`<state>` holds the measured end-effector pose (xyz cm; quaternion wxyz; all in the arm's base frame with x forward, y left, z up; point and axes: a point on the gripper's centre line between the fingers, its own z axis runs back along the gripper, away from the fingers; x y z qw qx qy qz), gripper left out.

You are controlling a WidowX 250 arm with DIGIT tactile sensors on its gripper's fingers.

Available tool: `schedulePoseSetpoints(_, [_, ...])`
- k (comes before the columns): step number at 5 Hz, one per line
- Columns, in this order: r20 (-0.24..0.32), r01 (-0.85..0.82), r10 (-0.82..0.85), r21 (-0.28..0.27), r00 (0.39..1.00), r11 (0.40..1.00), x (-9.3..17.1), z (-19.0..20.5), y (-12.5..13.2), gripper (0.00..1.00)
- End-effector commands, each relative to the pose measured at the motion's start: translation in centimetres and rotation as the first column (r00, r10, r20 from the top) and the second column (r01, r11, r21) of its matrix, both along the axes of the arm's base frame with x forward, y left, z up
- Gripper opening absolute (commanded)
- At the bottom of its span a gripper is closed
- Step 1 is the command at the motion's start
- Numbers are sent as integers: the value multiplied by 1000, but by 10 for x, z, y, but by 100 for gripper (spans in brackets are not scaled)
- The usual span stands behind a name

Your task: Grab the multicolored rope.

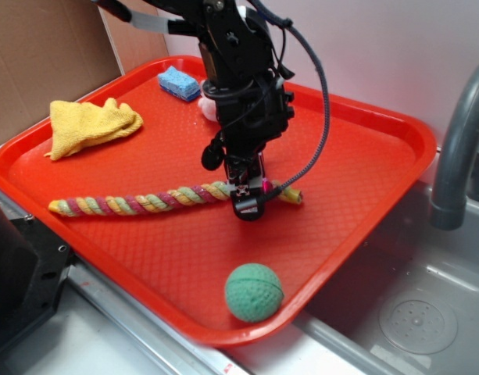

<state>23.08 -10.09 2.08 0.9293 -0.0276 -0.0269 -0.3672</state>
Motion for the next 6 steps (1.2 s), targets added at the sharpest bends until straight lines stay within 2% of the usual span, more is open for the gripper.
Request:
schedulePoseSetpoints(1, [157,-305,298,27,942,952,-10,70,28,0])
schedulePoseSetpoints(2, [150,-531,519,47,841,846,-20,120,56,0])
schedulePoseSetpoints(3, [130,-721,711,54,691,691,-31,159,68,0])
schedulePoseSetpoints(4, [51,-850,849,2,526,527,-45,177,81,0])
schedulePoseSetpoints(5, [33,-903,903,18,429,429,-45,191,84,0])
schedulePoseSetpoints(6, [51,-934,933,42,357,355,-47,196,84,0])
